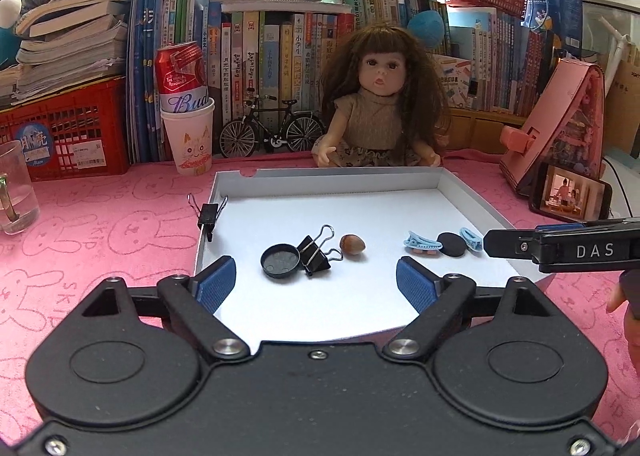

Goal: Organize rigid objects
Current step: 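Withdraw both open tools from the tray toward the objects on the cloth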

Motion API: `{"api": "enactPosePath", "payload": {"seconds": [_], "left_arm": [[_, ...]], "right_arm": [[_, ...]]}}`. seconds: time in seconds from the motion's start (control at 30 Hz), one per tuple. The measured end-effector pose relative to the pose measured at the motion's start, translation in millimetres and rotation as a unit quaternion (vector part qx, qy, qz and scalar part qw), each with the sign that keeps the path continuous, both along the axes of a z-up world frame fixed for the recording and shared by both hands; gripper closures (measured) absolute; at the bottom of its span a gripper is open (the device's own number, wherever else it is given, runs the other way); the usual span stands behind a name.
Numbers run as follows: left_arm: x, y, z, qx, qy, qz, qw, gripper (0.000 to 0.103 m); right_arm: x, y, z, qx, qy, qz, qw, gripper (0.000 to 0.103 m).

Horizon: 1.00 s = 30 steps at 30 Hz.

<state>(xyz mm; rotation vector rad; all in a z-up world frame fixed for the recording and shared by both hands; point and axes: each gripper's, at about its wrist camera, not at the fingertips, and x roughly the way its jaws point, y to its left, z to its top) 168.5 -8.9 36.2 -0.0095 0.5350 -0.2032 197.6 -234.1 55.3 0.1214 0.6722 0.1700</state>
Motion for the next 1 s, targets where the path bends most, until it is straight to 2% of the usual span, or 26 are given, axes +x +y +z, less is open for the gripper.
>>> {"api": "enactPosePath", "payload": {"seconds": [0.53, 1.0], "left_arm": [[-45.9, 6.5, 2.2, -0.011, -0.004, -0.021, 0.9997, 0.016], [-70.2, 11.7, -20.1, -0.013, 0.022, -0.025, 0.9994, 0.016]], "right_arm": [[-43.5, 2.7, -1.5, -0.027, -0.015, 0.021, 0.999, 0.013], [-68.5, 8.0, -15.7, -0.048, -0.007, 0.029, 0.998, 0.011]]}}
